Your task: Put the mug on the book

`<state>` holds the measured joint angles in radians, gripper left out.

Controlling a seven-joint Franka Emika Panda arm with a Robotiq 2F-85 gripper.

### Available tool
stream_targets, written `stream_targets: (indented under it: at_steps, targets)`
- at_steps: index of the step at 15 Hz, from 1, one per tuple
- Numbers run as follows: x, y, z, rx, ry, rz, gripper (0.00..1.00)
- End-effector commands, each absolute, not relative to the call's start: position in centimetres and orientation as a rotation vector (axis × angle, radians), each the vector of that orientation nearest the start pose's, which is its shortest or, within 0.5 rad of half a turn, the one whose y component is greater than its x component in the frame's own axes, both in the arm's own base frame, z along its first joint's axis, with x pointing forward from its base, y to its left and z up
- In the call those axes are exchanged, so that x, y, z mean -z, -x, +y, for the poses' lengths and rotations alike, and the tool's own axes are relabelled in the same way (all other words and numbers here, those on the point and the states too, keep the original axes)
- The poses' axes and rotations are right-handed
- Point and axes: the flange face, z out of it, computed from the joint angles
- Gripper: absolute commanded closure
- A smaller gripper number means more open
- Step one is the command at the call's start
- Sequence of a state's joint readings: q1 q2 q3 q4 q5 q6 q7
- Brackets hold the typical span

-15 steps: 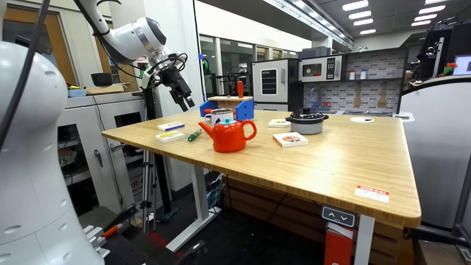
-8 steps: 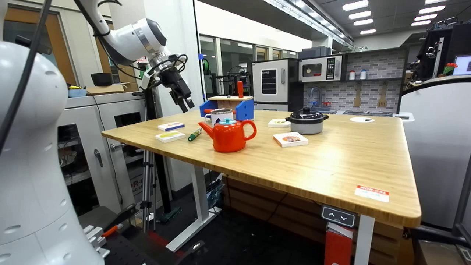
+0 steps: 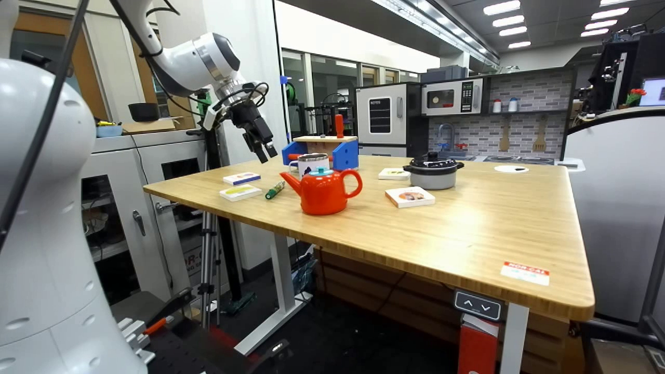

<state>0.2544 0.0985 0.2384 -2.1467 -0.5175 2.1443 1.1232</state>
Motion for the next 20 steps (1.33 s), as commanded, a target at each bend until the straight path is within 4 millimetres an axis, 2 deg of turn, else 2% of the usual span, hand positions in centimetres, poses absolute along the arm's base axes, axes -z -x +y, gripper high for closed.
stream_targets:
  at_steps: [1,6,14,17,20]
  targets:
    - [-35.4,-51.2,23.5,0.402,3.417,0.552,0.0]
    - [-35.3,-53.6,22.9,0.45,3.41,0.499,0.0]
    - [-34.5,-52.4,23.4,0.409,3.413,0.487,0.0]
    - [-34.7,-52.5,23.1,0.424,3.406,0.504,0.0]
    - [-34.7,-52.6,22.3,0.478,3.501,0.468,0.0]
